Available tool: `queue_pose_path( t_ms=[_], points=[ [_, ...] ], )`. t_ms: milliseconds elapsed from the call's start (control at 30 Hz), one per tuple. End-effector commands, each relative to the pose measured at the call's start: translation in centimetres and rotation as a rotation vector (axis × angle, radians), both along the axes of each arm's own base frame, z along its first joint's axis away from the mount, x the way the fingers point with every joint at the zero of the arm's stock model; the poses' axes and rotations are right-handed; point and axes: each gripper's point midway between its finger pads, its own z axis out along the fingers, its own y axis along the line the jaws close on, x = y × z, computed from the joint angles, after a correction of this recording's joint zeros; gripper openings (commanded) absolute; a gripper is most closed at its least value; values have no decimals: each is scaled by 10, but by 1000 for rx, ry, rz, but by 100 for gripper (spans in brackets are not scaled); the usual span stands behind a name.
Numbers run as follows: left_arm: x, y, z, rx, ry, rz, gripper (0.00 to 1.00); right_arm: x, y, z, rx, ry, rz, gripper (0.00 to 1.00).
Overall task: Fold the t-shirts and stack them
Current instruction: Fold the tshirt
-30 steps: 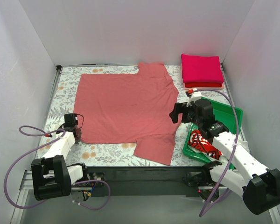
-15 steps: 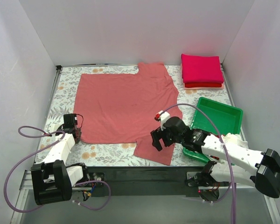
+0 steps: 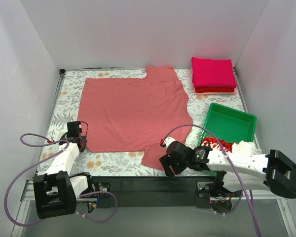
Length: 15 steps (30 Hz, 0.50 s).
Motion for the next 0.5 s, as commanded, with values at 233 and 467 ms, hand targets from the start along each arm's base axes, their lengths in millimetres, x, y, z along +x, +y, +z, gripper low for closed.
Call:
queue_pose_path(
  t_ms=[233,467],
  points=[
    [4,3,5,13,-10,-2,0,4,-17,-30,-150,15,-93,63],
    [5,4,8,25,-28,-1,0,9,-30,-36,-234,-13,-160,28]
  ],
)
